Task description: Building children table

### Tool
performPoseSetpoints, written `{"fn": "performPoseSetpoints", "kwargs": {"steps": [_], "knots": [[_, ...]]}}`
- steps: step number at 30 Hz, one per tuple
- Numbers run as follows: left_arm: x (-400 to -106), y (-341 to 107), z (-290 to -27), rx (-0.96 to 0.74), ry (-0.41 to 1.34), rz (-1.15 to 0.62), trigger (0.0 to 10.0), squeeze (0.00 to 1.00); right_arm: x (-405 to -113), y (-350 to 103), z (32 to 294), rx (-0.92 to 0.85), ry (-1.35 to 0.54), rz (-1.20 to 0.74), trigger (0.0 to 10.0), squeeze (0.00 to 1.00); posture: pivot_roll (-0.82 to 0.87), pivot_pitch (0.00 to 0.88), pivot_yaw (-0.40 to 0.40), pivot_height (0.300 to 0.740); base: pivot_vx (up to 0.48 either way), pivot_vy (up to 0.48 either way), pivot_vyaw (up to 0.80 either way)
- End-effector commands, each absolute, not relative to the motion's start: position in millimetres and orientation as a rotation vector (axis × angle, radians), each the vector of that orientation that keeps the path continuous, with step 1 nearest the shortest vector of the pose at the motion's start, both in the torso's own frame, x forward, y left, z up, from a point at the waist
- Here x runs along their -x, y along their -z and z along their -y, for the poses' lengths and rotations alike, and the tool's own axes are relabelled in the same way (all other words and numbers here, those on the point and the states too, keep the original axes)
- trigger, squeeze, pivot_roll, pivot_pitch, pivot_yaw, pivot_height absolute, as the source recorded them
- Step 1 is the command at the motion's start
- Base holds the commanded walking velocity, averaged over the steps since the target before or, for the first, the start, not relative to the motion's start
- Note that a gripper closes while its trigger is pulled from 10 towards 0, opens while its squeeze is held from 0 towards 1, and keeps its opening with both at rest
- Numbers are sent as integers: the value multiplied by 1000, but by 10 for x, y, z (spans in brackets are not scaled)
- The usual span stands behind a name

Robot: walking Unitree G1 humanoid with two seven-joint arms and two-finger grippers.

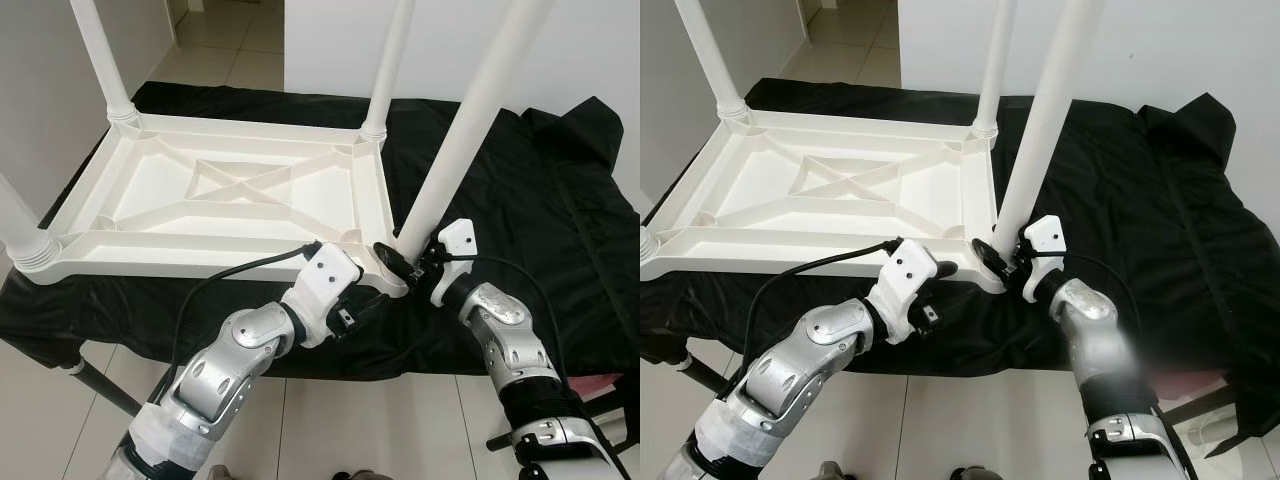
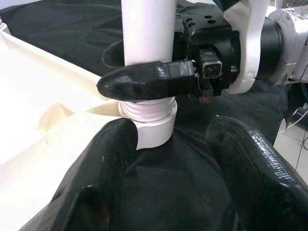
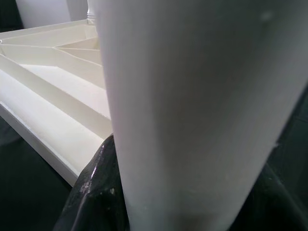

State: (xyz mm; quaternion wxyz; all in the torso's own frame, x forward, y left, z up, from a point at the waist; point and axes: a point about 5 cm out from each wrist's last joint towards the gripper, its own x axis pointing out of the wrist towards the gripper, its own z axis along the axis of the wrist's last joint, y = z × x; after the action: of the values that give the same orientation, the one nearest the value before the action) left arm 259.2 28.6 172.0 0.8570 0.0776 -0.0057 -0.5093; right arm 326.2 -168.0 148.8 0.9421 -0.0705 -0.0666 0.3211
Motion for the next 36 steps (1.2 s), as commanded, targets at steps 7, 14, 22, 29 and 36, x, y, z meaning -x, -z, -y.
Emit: {"fn": "performPoseSetpoints", "kwargs": {"steps": [7, 14, 22, 29, 36], "knots": [[-2610, -1681, -298, -174, 1066, -3, 10000, 0, -3194, -1391, 1640, 78, -553, 103, 10000, 0, -7, 70, -43, 740, 0, 0, 0], [-2656, -1660, -328, -148, 1007, -1, 10000, 0, -3191, -1390, 1578, 74, -365, 101, 10000, 0, 0, 64, -36, 740, 0, 0, 0], [-2720, -1612, -386, -157, 958, -1, 10000, 0, -3088, -1328, 1461, 5, -107, 74, 10000, 0, 9, 38, -63, 740, 0, 0, 0], [-2757, -1634, -382, -151, 951, 13, 10000, 0, -3004, -1278, 1388, -84, 102, 39, 10000, 0, 12, 28, -68, 740, 0, 0, 0], [-2759, -1673, -392, -126, 947, 20, 10000, 0, -2956, -1314, 1298, -100, 143, 53, 10000, 0, 11, 37, -48, 740, 0, 0, 0]]}}
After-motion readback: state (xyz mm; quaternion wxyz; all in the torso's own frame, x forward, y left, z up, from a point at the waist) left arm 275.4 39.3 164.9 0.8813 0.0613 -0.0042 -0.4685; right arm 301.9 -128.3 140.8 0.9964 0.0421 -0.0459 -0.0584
